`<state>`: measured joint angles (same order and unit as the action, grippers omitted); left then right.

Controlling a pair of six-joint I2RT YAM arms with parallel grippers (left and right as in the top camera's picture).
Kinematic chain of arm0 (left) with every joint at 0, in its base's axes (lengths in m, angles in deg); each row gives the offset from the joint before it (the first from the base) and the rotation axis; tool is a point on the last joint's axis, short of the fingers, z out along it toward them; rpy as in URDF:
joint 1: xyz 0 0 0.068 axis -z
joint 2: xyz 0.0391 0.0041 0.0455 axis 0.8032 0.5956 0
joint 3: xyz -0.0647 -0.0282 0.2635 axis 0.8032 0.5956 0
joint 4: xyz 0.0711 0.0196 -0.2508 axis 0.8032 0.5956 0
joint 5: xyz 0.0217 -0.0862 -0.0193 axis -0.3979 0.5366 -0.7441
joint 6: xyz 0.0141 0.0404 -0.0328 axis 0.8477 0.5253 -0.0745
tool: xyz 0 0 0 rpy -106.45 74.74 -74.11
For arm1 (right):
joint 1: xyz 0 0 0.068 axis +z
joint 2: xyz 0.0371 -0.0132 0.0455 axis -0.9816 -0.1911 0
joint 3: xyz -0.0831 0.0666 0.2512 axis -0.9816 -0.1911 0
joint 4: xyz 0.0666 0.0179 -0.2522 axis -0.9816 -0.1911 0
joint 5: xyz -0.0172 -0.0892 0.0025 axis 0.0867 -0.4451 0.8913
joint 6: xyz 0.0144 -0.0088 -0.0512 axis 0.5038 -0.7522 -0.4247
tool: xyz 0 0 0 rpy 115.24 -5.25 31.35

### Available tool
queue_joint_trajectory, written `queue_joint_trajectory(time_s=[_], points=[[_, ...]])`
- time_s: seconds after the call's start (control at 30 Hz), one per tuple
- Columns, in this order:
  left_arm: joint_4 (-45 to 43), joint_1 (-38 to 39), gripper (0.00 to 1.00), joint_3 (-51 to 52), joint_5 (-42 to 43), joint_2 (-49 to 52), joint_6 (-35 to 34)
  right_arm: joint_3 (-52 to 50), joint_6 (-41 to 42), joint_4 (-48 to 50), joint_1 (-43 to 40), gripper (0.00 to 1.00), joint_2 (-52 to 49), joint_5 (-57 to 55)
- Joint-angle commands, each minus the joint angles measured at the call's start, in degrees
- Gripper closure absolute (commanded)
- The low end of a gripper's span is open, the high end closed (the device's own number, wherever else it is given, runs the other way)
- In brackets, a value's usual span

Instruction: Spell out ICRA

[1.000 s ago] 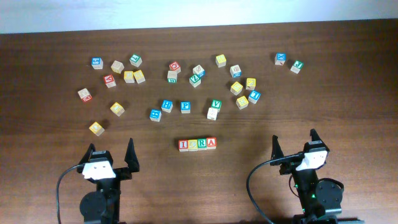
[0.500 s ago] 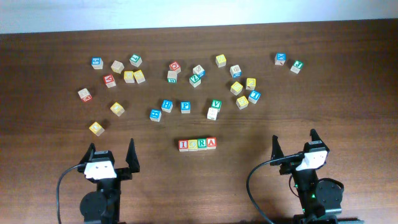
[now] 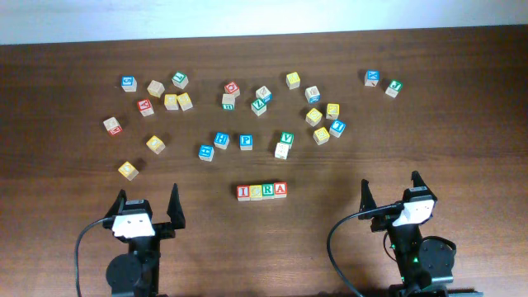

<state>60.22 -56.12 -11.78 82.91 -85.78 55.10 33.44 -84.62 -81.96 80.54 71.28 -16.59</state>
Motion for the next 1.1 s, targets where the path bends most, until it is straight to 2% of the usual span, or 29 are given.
queue_joint_trajectory(time_s=[0.0,1.07], points=[[0.42,1.20,0.01,0.17,0.33,-0.48,0.98,-0.35,0.02,-0.22,-0.46,0.02,0.61,0.09],[0.33,0.28,0.01,0.17,0.44,-0.48,0.92,-0.35,0.02,-0.22,-0.46,0.02,0.61,0.09]])
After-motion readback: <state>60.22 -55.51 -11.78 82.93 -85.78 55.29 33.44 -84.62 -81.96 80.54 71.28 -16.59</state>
